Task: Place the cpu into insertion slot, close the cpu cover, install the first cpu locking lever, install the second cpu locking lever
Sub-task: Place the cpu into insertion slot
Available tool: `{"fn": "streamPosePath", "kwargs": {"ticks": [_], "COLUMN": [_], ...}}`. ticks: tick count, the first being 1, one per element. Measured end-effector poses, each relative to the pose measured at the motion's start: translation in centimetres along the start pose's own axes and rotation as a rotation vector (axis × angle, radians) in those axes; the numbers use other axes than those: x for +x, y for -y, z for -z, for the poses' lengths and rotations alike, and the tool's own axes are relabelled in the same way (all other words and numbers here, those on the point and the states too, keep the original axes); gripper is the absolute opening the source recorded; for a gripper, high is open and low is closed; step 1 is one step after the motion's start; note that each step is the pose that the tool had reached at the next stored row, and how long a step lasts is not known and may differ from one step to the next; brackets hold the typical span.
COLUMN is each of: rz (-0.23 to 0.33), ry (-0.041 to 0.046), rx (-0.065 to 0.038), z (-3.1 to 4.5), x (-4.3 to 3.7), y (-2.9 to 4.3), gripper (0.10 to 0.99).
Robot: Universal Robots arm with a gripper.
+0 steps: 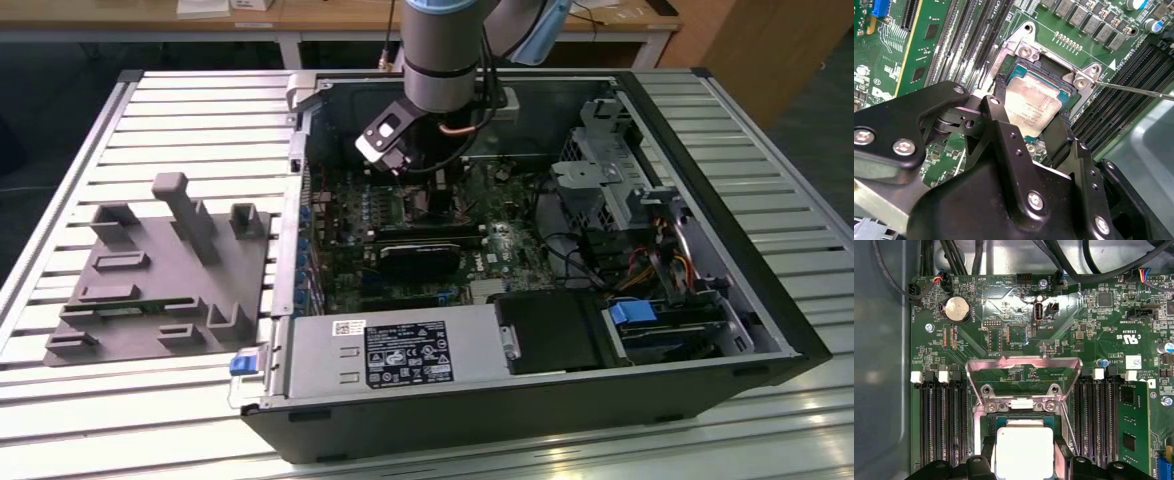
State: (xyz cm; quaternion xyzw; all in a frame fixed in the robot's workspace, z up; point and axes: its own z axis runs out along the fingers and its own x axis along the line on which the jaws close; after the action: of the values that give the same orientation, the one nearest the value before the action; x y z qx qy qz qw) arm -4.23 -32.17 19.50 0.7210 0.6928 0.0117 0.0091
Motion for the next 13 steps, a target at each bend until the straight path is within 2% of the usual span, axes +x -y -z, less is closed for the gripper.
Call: {"fn": "streamPosePath", "kwargs": {"ticks": [11, 12, 13], "rz": [-0.002, -0.002, -0.002], "ry": [-0.0009, -0.0009, -0.0008], "rx": [0.000, 0.000, 0.000], "z": [-0.10, -0.10, -0.10], "x": [0.01, 0.01, 0.01], "y": [0.00, 0.00, 0.00], "gripper": [0.549, 0.612, 0.612]}}
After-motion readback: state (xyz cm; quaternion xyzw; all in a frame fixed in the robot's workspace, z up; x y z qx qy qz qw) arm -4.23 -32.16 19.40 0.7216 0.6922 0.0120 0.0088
